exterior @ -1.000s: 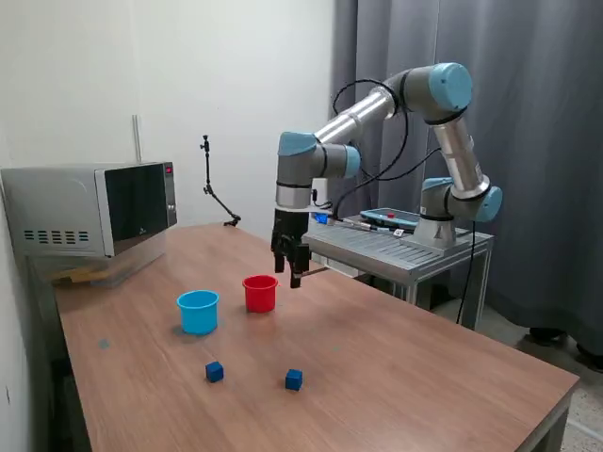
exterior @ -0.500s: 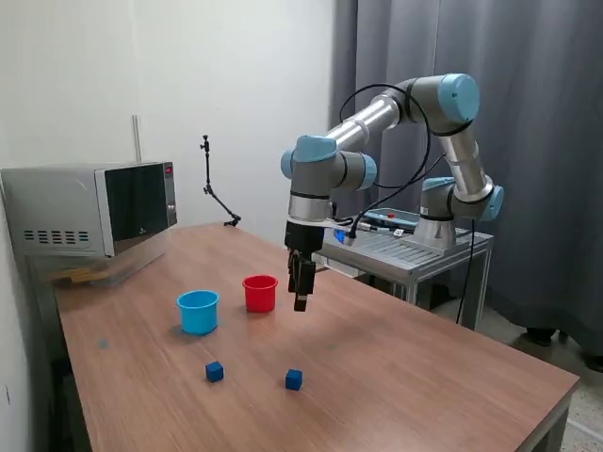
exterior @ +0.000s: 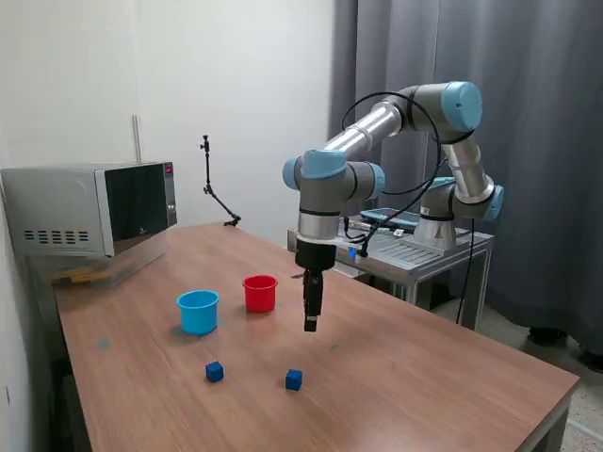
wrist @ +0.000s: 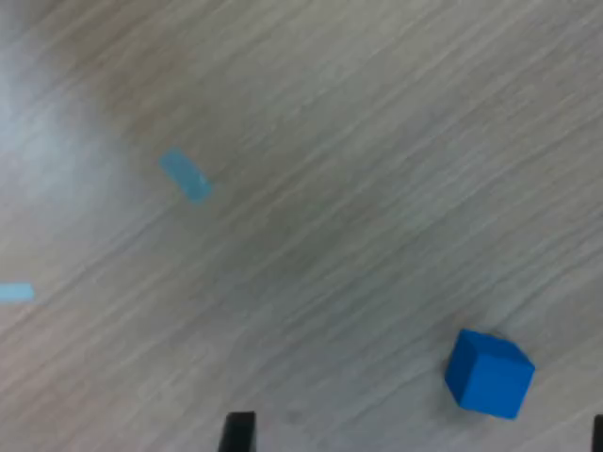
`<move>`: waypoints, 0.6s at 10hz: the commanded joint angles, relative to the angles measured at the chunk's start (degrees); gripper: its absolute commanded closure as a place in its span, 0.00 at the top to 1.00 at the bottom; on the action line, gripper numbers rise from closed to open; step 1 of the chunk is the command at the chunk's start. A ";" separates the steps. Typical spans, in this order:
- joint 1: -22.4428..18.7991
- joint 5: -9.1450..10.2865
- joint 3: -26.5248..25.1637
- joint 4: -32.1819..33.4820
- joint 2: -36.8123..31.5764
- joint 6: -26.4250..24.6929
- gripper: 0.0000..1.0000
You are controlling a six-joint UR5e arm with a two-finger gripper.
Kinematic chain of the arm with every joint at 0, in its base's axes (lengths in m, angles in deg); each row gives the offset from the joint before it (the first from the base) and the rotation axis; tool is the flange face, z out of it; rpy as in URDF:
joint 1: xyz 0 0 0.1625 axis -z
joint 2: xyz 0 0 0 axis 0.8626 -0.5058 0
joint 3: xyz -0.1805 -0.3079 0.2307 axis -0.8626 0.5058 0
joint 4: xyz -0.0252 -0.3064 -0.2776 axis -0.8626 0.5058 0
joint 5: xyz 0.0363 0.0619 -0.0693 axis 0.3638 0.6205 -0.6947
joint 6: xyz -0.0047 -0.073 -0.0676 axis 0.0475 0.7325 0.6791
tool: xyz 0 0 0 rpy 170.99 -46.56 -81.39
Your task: Place red objects in the red bin, and blue objects in the blue bin.
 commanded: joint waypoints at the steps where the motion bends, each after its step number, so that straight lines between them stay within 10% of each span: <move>1: -0.68 0.28 2.91 -1.42 2.85 -2.43 1.00; 6: -1.92 1.77 9.59 -1.78 8.40 2.93 1.00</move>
